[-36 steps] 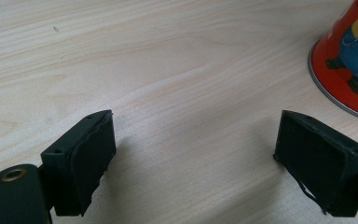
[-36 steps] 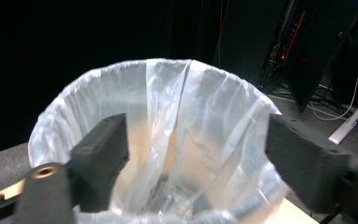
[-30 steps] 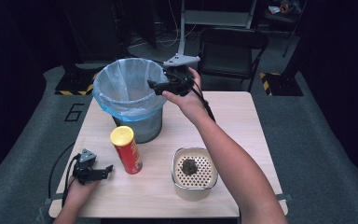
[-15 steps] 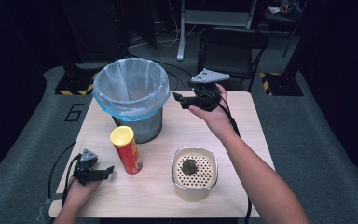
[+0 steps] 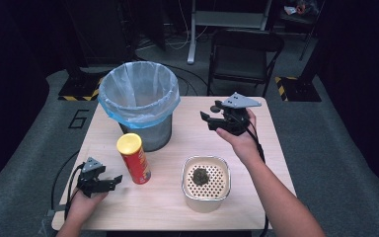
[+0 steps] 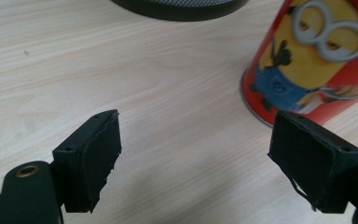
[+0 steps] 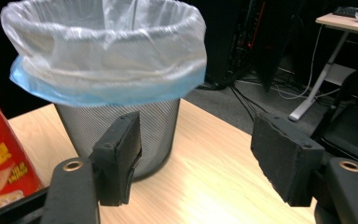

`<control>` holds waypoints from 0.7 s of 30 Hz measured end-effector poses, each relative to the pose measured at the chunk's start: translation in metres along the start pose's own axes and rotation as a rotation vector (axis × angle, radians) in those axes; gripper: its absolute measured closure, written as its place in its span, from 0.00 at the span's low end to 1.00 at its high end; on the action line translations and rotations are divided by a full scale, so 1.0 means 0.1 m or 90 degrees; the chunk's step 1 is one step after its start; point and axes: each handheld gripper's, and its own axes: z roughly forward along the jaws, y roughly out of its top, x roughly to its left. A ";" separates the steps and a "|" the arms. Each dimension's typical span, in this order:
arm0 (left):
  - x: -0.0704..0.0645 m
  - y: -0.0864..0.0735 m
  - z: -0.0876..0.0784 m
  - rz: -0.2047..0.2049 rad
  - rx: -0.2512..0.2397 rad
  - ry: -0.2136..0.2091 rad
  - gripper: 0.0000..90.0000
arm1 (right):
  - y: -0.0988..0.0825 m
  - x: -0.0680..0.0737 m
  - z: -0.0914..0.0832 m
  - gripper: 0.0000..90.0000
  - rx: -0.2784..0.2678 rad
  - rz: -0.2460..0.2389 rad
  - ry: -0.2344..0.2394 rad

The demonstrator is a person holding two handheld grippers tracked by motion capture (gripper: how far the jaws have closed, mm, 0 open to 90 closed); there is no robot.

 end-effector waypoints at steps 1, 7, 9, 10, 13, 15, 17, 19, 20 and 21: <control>-0.01 0.01 -0.01 0.004 -0.003 -0.002 0.18 | -0.02 -0.01 -0.02 0.37 0.001 -0.003 -0.002; -0.11 0.06 -0.07 0.016 -0.021 -0.017 0.16 | -0.17 -0.06 -0.14 0.37 -0.002 0.001 -0.018; -0.14 0.06 -0.08 0.025 -0.024 -0.021 0.15 | -0.23 -0.07 -0.17 0.37 -0.003 0.000 -0.028; -0.14 0.06 -0.08 0.025 -0.024 -0.021 0.15 | -0.23 -0.07 -0.17 0.37 -0.003 0.000 -0.028; -0.22 0.10 -0.10 0.032 -0.036 -0.039 0.14 | -0.35 -0.10 -0.22 0.37 -0.005 0.019 -0.044; -0.26 0.11 -0.12 0.033 -0.041 -0.054 0.14 | -0.40 -0.12 -0.23 0.37 -0.002 0.026 -0.048; -0.29 0.13 -0.13 0.033 -0.052 -0.061 0.13 | -0.46 -0.13 -0.25 0.36 0.005 0.027 -0.057; -0.32 0.14 -0.13 0.027 -0.057 -0.072 0.13 | -0.52 -0.14 -0.28 0.36 0.011 0.025 -0.063; -0.32 0.15 -0.13 0.030 -0.060 -0.074 0.13 | -0.56 -0.15 -0.29 0.36 0.012 0.024 -0.063; -0.34 0.15 -0.11 0.024 -0.059 -0.079 0.13 | -0.59 -0.15 -0.31 0.36 0.014 0.024 -0.067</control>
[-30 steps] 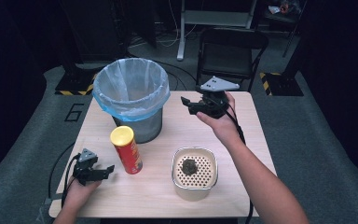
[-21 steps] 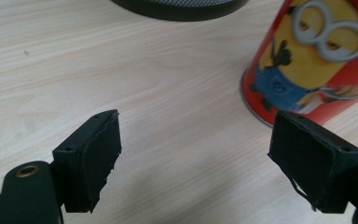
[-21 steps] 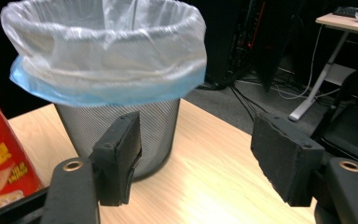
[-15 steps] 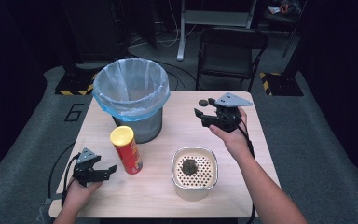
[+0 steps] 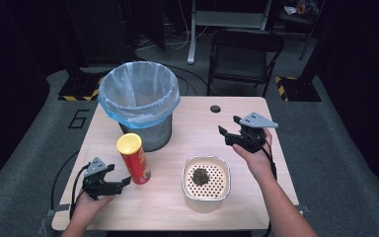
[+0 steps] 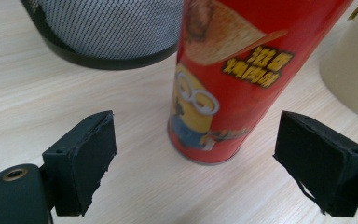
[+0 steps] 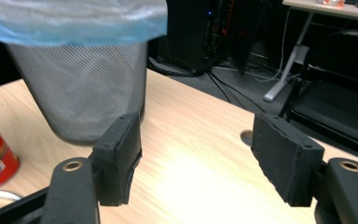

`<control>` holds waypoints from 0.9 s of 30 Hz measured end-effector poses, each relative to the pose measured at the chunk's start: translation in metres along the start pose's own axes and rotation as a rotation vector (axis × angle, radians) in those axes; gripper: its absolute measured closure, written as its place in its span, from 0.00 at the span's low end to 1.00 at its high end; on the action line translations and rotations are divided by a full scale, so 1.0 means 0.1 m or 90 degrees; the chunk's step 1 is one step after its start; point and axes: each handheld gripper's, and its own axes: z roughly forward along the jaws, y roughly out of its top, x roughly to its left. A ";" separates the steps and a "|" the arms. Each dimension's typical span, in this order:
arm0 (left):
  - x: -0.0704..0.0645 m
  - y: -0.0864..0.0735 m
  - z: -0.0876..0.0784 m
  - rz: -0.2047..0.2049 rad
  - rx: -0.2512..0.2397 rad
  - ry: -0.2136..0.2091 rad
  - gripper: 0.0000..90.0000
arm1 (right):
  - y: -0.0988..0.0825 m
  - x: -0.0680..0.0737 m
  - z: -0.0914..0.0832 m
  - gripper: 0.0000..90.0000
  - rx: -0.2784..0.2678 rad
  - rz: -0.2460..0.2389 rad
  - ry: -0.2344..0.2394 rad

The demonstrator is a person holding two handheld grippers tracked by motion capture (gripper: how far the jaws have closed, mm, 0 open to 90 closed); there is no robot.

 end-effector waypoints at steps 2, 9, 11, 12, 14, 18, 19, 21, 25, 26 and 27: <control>-0.01 0.01 0.03 0.010 -0.001 -0.004 0.13 | -0.08 -0.02 -0.02 0.36 0.011 -0.006 -0.009; -0.09 0.05 0.15 0.034 0.014 -0.016 0.13 | -0.27 -0.07 -0.13 0.36 0.029 -0.008 -0.020; -0.12 0.06 0.18 0.040 0.014 -0.019 0.14 | -0.33 -0.09 -0.16 0.36 0.033 0.002 -0.020; -0.12 0.07 0.18 0.043 0.013 -0.019 0.14 | -0.36 -0.10 -0.17 0.36 0.039 0.010 -0.018; -0.13 0.08 0.20 0.048 0.007 -0.017 0.14 | -0.42 -0.11 -0.18 0.35 0.044 0.010 -0.022; -0.11 0.11 0.21 0.045 0.003 -0.022 0.14 | -0.54 -0.11 -0.21 0.35 0.054 0.014 -0.029; -0.11 0.11 0.21 0.045 0.003 -0.022 0.15 | -0.57 -0.11 -0.22 0.35 0.055 0.016 -0.032; -0.11 0.12 0.23 0.025 -0.005 -0.026 0.15 | -0.63 -0.11 -0.25 0.35 0.060 0.009 -0.038; -0.11 0.15 0.27 0.016 -0.011 -0.035 0.16 | -0.74 -0.12 -0.29 0.35 0.069 0.013 -0.050; -0.11 0.16 0.27 0.022 -0.010 -0.037 0.16 | -0.78 -0.12 -0.31 0.35 0.073 0.016 -0.051; -0.11 0.16 0.29 0.022 -0.012 -0.037 0.16 | -0.81 -0.13 -0.32 0.35 0.076 0.018 -0.055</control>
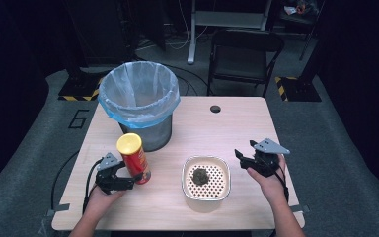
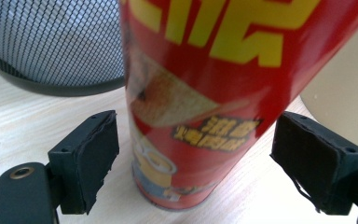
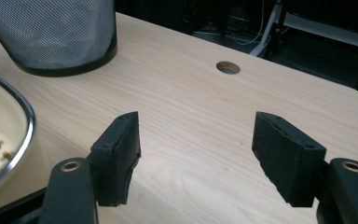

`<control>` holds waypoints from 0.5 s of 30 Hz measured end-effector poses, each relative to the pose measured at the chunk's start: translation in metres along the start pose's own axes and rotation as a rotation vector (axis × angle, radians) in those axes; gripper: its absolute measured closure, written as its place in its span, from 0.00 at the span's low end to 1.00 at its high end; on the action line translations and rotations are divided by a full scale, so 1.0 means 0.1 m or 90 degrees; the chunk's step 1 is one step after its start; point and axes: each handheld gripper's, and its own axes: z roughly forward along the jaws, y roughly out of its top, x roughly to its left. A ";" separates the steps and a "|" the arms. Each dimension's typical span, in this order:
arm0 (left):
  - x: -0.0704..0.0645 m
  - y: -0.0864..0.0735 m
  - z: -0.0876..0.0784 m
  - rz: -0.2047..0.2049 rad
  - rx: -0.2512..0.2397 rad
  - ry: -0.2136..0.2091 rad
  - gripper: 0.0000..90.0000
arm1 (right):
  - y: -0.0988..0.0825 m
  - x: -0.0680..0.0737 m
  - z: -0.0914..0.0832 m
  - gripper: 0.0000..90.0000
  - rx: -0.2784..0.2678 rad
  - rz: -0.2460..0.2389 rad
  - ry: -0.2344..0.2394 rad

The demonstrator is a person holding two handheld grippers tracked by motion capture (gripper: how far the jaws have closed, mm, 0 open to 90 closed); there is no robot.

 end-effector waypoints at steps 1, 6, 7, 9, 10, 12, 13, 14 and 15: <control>0.00 0.01 0.00 0.006 0.003 -0.002 0.16 | -0.03 -0.01 -0.01 0.35 0.001 0.004 -0.003; 0.00 0.03 0.06 0.024 0.005 0.006 0.16 | -0.19 -0.06 -0.05 0.35 0.009 0.022 -0.017; -0.01 0.03 0.08 0.020 0.007 0.008 0.16 | -0.22 -0.07 -0.05 0.35 0.011 0.025 -0.020; -0.01 0.03 0.10 0.027 0.005 0.011 0.16 | -0.30 -0.10 -0.07 0.35 0.018 0.033 -0.023; -0.01 0.04 0.11 0.024 0.006 0.010 0.17 | -0.32 -0.11 -0.08 0.35 0.020 0.035 -0.024; 0.00 0.04 0.11 0.027 0.003 0.011 0.17 | -0.37 -0.13 -0.09 0.35 0.027 0.046 -0.029; 0.00 0.04 0.12 0.027 0.000 0.015 0.17 | -0.39 -0.14 -0.09 0.35 0.027 0.046 -0.031; 0.00 0.04 0.12 0.027 0.000 0.015 0.18 | -0.41 -0.15 -0.10 0.35 0.029 0.051 -0.033; 0.01 0.05 0.12 0.025 -0.002 0.014 0.18 | -0.42 -0.16 -0.11 0.35 0.029 0.054 -0.035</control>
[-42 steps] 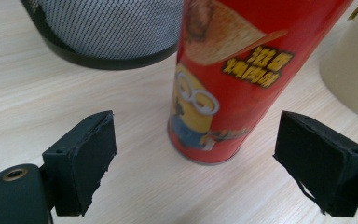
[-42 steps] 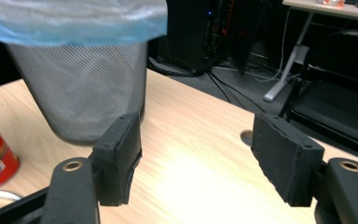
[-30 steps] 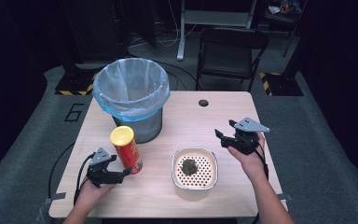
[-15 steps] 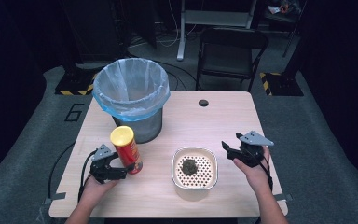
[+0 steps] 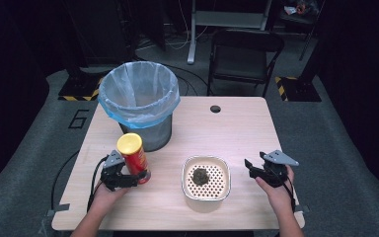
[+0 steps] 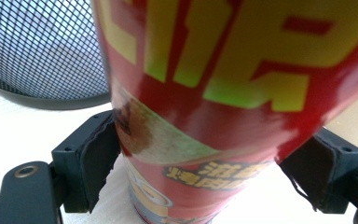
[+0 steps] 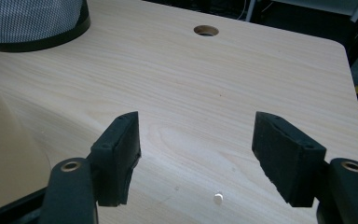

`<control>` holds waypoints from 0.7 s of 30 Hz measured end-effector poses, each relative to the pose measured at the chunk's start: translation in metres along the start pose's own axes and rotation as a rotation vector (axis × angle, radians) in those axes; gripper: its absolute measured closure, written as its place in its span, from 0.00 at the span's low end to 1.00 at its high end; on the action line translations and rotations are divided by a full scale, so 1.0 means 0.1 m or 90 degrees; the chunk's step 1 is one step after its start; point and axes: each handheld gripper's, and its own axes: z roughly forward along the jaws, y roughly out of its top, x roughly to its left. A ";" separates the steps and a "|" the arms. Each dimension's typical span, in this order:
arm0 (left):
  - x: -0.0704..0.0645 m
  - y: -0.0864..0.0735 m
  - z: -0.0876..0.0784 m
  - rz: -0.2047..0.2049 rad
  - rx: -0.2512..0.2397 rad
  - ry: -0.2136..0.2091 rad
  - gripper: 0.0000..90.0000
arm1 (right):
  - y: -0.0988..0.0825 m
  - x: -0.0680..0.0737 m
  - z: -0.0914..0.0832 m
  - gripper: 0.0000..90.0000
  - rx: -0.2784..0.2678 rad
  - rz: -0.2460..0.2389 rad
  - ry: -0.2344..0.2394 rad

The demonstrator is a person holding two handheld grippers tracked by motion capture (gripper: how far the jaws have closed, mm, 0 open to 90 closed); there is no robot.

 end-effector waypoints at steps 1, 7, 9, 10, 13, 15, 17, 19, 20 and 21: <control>0.00 0.00 0.00 -0.002 -0.003 0.001 0.19 | -0.01 -0.01 0.00 0.35 -0.001 0.005 -0.001; -0.01 0.00 0.02 0.014 -0.014 0.012 0.24 | -0.06 -0.02 0.01 0.35 0.009 0.006 -0.002; -0.03 0.01 0.00 0.025 -0.010 0.019 0.25 | -0.08 -0.02 0.02 0.35 0.011 0.011 -0.002; -0.04 0.02 -0.01 0.023 -0.009 0.024 0.25 | -0.08 -0.02 0.02 0.35 0.013 0.010 -0.001; -0.04 0.04 -0.01 0.028 -0.003 0.030 0.26 | -0.10 -0.02 0.05 0.35 0.019 0.003 -0.002; -0.06 0.05 -0.01 0.038 0.000 0.036 0.26 | -0.12 -0.01 0.05 0.35 0.025 0.002 -0.003; -0.08 0.05 -0.02 0.047 -0.004 0.041 0.26 | -0.13 -0.03 0.04 0.35 0.027 0.001 -0.005; -0.10 0.06 -0.05 0.047 -0.007 0.038 0.26 | -0.13 -0.04 0.04 0.35 0.023 0.008 -0.005; -0.10 0.06 -0.06 0.047 -0.011 0.038 0.26 | -0.13 -0.04 0.04 0.35 0.022 0.010 -0.004; -0.10 0.06 -0.08 0.048 -0.012 0.035 0.26 | -0.13 -0.04 0.04 0.35 0.024 0.012 -0.005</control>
